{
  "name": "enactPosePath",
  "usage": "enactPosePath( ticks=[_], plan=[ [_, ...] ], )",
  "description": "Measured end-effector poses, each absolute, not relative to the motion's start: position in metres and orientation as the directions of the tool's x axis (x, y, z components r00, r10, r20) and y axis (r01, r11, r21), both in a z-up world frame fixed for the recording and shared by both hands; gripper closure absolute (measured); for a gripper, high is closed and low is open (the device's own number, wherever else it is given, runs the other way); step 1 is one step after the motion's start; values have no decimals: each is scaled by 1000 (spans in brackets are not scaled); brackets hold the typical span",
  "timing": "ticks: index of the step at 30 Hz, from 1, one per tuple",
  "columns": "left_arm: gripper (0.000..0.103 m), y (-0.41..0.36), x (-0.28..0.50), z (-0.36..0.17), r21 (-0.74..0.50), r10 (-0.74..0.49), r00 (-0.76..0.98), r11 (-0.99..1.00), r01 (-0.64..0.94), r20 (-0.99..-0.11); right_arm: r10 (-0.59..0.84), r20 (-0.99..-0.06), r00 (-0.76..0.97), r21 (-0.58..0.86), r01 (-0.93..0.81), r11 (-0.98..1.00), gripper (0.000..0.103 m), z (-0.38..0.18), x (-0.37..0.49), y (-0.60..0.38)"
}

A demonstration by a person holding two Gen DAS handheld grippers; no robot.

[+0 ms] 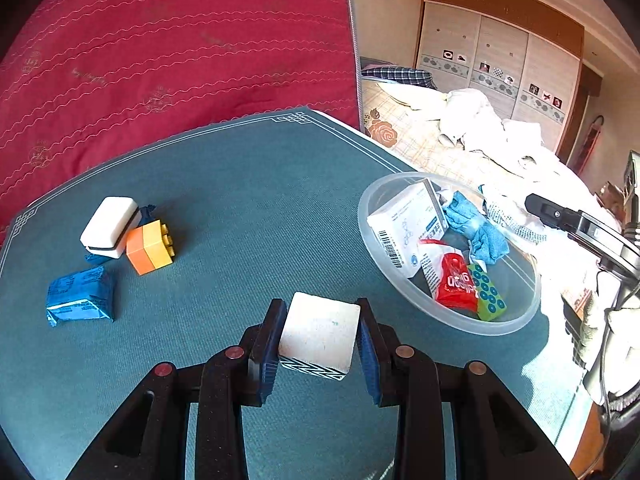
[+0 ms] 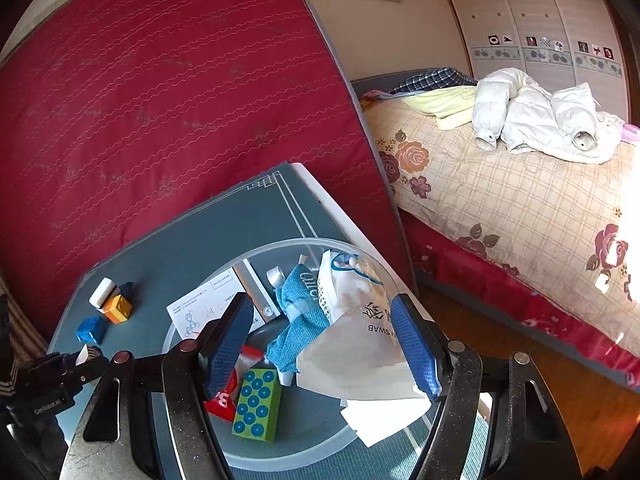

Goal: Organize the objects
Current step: 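Carry the white cube with the left tool into the clear bowl and release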

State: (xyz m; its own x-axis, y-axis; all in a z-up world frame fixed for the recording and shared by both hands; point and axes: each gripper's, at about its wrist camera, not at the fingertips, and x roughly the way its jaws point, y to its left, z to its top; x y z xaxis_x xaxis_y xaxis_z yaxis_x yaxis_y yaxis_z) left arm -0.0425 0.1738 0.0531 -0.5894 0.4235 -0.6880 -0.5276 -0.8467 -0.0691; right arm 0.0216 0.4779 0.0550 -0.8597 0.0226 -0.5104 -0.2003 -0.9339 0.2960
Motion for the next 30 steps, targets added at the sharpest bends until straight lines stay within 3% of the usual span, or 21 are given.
enactPosePath(
  ticks=[20, 21, 23, 26, 30],
  plan=[
    [65, 278, -26, 65, -47, 528, -512, -726, -686, -677, -64, -489, -870, 428, -176, -886, 31, 45, 34, 500],
    [64, 277, -26, 63, -51, 526, -510, -729, -683, -681, -62, -488, -871, 429, -177, -886, 31, 45, 34, 501],
    [50, 270, -27, 59, -68, 514, -500, -742, -667, -697, -59, -485, -872, 433, -181, -883, 31, 45, 36, 504],
    [37, 249, -20, 51, -100, 502, -486, -762, -640, -715, -52, -484, -873, 439, -191, -878, 31, 44, 39, 508],
    [33, 219, 1, 44, -121, 488, -469, -777, -618, -736, -46, -493, -869, 444, -206, -872, 31, 40, 42, 511]
  ],
)
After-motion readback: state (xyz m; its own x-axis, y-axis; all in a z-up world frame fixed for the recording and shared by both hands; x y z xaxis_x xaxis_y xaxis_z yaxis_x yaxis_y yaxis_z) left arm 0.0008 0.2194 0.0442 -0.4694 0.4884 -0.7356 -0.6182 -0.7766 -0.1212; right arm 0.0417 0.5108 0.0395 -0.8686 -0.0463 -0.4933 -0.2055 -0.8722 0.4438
